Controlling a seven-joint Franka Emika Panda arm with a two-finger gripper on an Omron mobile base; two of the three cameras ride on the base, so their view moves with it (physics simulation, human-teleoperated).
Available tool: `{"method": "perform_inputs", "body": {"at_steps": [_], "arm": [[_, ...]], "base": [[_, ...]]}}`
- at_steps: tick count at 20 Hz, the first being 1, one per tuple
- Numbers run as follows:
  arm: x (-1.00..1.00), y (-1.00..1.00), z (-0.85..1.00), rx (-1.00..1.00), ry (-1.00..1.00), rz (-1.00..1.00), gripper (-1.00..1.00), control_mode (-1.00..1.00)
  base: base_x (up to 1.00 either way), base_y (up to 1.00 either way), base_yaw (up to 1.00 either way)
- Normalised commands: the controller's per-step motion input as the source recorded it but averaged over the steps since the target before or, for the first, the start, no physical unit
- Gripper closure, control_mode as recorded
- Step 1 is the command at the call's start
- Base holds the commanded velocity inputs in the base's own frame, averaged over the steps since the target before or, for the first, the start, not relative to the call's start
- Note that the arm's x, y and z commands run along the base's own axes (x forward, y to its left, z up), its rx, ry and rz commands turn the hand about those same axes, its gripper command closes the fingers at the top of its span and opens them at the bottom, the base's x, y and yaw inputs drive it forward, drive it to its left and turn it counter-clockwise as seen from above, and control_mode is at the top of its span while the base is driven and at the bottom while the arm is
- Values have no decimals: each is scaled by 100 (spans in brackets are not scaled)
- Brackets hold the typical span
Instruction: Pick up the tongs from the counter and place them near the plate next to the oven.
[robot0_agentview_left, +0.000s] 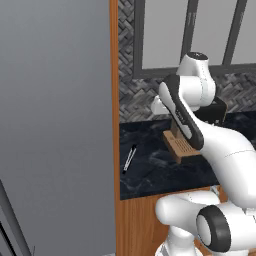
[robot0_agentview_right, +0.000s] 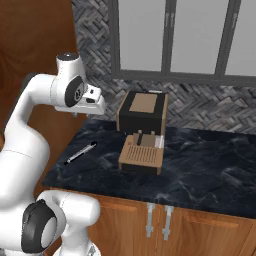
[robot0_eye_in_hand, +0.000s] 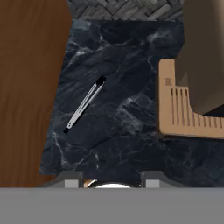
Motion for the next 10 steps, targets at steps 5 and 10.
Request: {"method": "perform_inputs", "body": {"at_steps": [5,10], "arm": [[38,-7,-34,5,1,0,-100,-100],[42,2,-100,5,8,-3,-100,-100]], "base": [[0,0,0],[0,0,0]]}}
